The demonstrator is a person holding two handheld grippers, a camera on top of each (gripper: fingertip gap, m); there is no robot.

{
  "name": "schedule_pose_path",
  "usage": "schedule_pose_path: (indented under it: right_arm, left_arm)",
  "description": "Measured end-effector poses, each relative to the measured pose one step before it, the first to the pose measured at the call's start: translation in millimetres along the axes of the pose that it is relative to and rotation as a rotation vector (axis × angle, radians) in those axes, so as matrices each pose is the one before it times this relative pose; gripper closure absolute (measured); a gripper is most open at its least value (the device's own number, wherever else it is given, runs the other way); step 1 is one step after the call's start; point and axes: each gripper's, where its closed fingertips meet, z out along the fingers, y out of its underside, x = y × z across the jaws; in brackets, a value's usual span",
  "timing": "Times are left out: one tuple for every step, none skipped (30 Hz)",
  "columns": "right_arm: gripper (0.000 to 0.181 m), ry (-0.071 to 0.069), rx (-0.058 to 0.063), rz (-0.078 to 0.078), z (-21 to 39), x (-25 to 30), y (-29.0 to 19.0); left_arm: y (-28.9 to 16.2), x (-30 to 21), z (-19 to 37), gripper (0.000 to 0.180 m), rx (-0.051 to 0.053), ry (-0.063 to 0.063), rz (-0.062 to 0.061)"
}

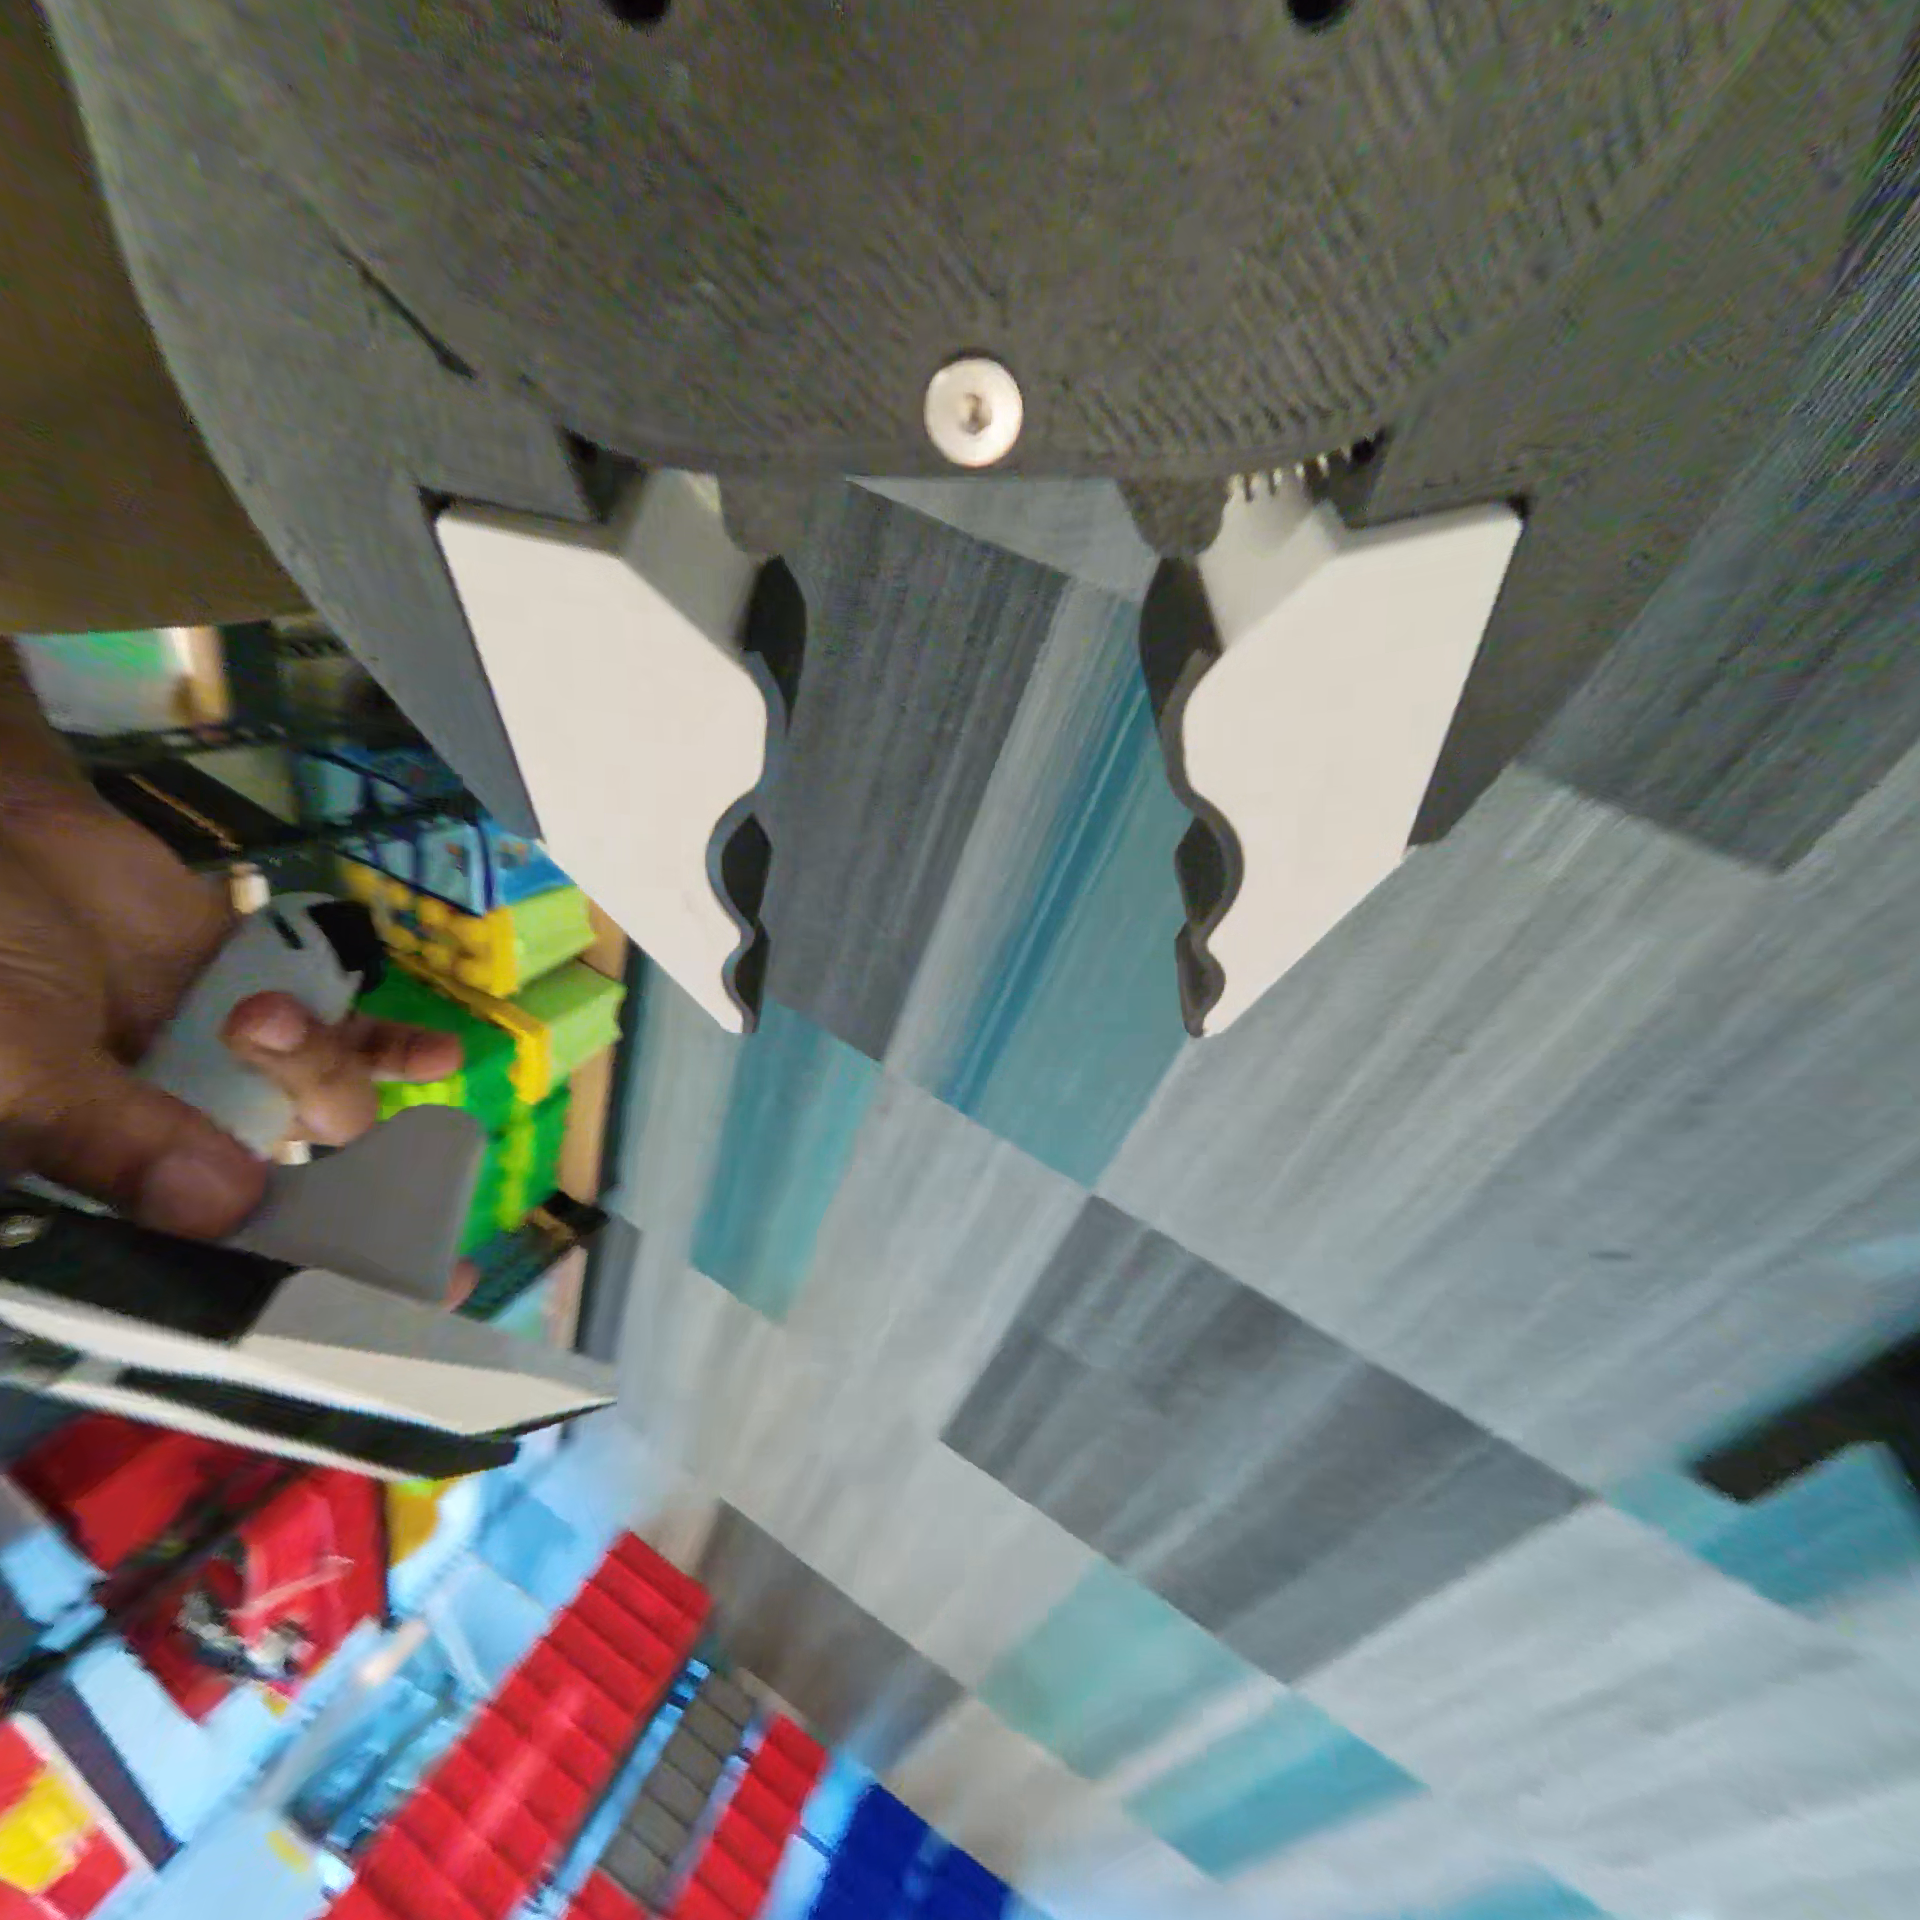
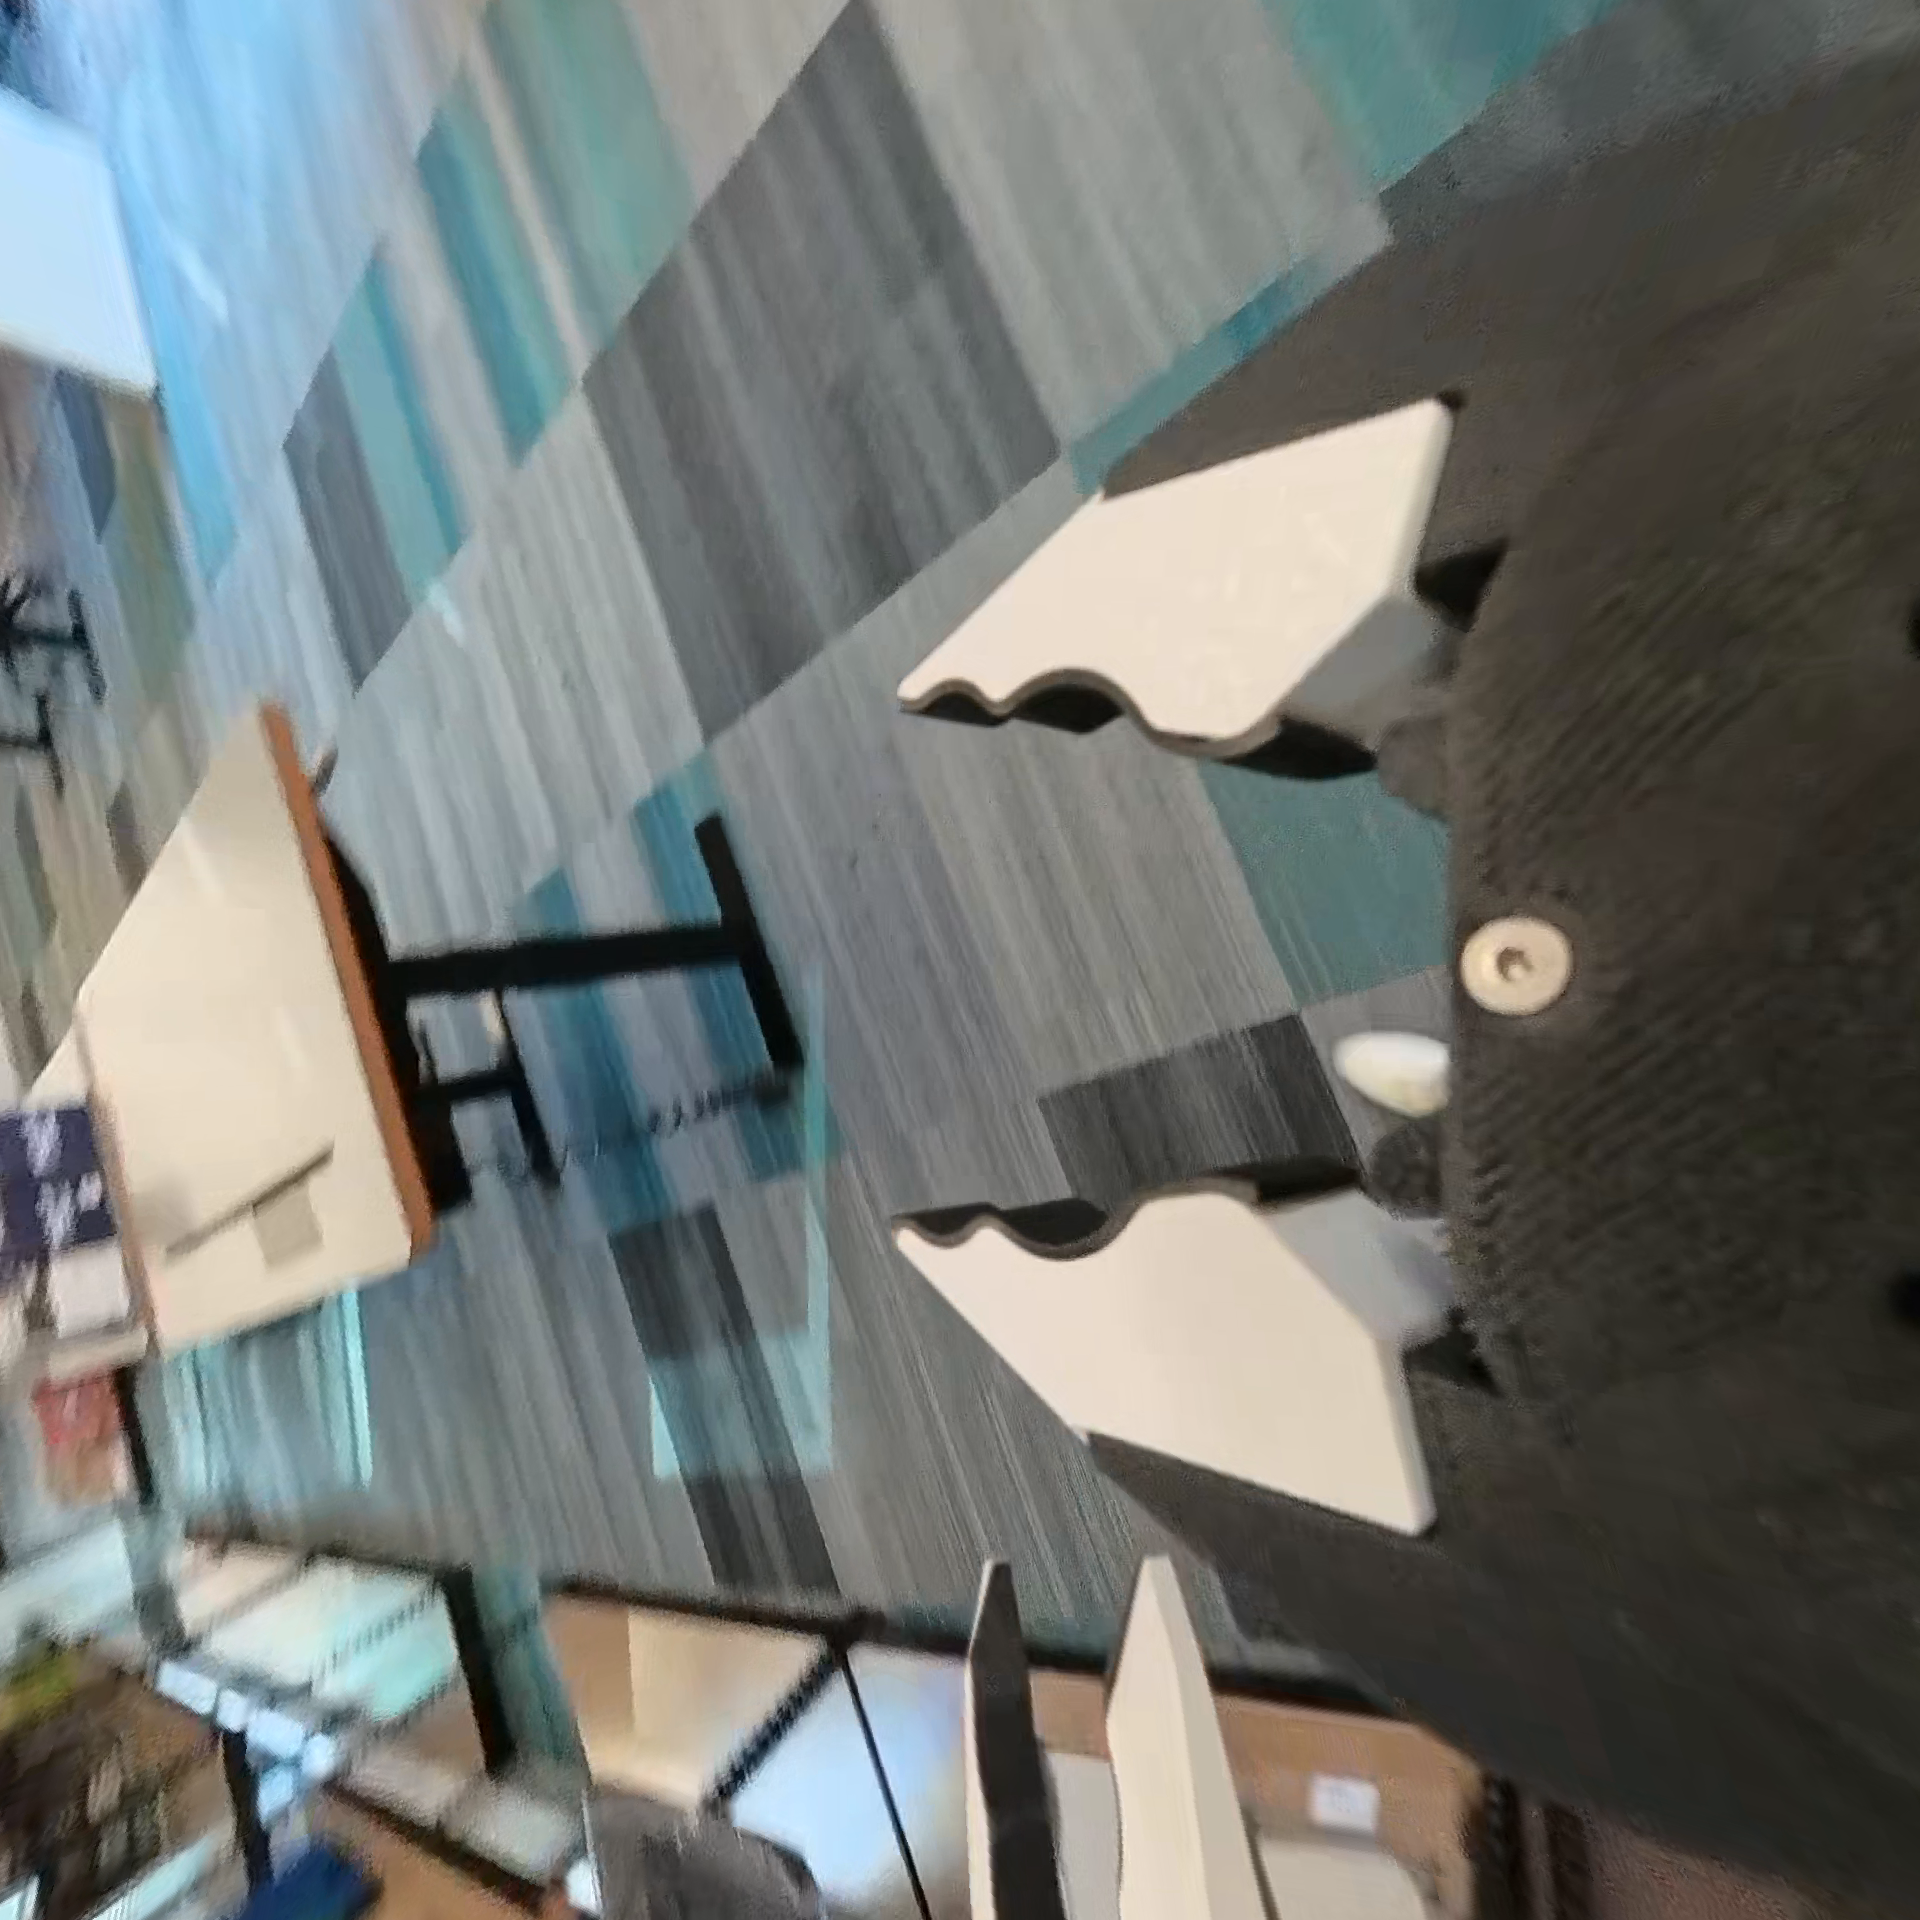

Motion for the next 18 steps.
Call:
schedule_pose_path:
  right_arm:
    - [0.086, 0.0363, -0.0307, 0.0348, 16.70, 28.18, 3.83]
    - [0.086, 0.0246, -0.0328, 0.0424, 20.23, 26.13, 2.31]
    - [0.086, 0.0132, -0.0271, 0.0458, 22.40, 23.50, -1.35]
    - [0.086, 0.0102, -0.0183, 0.0409, 23.23, 22.90, -6.41]
    - [0.086, 0.0134, -0.0101, 0.0289, 23.34, 21.47, -11.21]
    - [0.086, 0.0216, -0.0062, 0.0133, 23.06, 19.28, -15.40]
    - [0.086, 0.0335, -0.0022, -0.0016, 22.34, 18.30, -19.03]
    - [0.086, 0.0334, -0.0026, -0.0073, 21.24, 19.16, -21.06]
    - [0.087, 0.0222, -0.0085, -0.0016, 19.81, 16.23, -22.79]
    - [0.088, 0.0111, -0.0013, 0.0052, 17.33, 13.99, -25.38]
    - [0.087, 0.0098, 0.0136, 0.0068, 14.63, 13.65, -26.95]
    - [0.087, 0.0183, 0.0202, 0.0050, 13.29, 15.34, -25.95]
    - [0.087, 0.0287, 0.0182, 0.0049, 13.30, 18.66, -23.34]
    - [0.087, 0.0319, 0.0114, 0.0111, 14.82, 19.93, -20.04]
    - [0.087, 0.0257, 0.0051, 0.0235, 17.27, 19.57, -16.80]
    - [0.087, 0.0155, 0.0005, 0.0379, 20.16, 19.19, -14.29]
    - [0.086, 0.0093, -0.0033, 0.0479, 22.63, 19.01, -12.69]
    - [0.085, 0.0037, -0.0077, 0.0477, 23.74, 17.40, -11.69]
  left_arm:
    - [-10.24, 5.70, 28.79, 0.105, -0.0217, 0.0513, 0.0008]
    - [-11.09, 2.24, 29.87, 0.104, -0.0217, 0.0402, 0.0069]
    - [-11.89, -0.55, 29.94, 0.104, -0.0207, 0.0305, 0.0142]
    - [-12.99, -3.20, 28.33, 0.104, -0.0157, 0.0232, 0.0166]
    - [-14.95, -5.40, 29.42, 0.104, -0.0105, 0.0213, 0.0148]
    - [-16.24, -7.45, 28.45, 0.104, -0.0085, 0.0220, 0.0110]
    - [-18.04, -10.13, 28.07, 0.104, -0.0052, 0.0187, 0.0113]
    - [-21.12, -14.15, 26.24, 0.104, -0.0030, 0.0045, 0.0082]
    - [-21.93, -13.08, 26.46, 0.104, -0.0135, 0.0041, -0.0024]
    - [-24.71, -7.88, 24.02, 0.104, -0.0177, 0.0249, -0.0055]
    - [-28.70, -5.70, 20.83, 0.103, 0.0007, 0.0278, 0.0016]
    - [-30.77, -6.90, 18.51, 0.105, 0.0060, 0.0128, 0.0130]
    - [-26.70, -8.33, 20.42, 0.106, -0.0121, -0.0031, 0.0218]
    - [-24.14, -8.12, 20.45, 0.106, -0.0278, -0.0037, 0.0279]
    - [-22.83, -10.30, 20.96, 0.107, -0.0314, -0.0148, 0.0249]
    - [-21.83, -11.17, 20.71, 0.109, -0.0239, -0.0179, 0.0231]
    - [-21.55, -8.25, 21.58, 0.110, -0.0092, 0.0042, 0.0261]
    - [-20.50, -7.43, 22.34, 0.111, -0.0041, 0.0142, 0.0195]
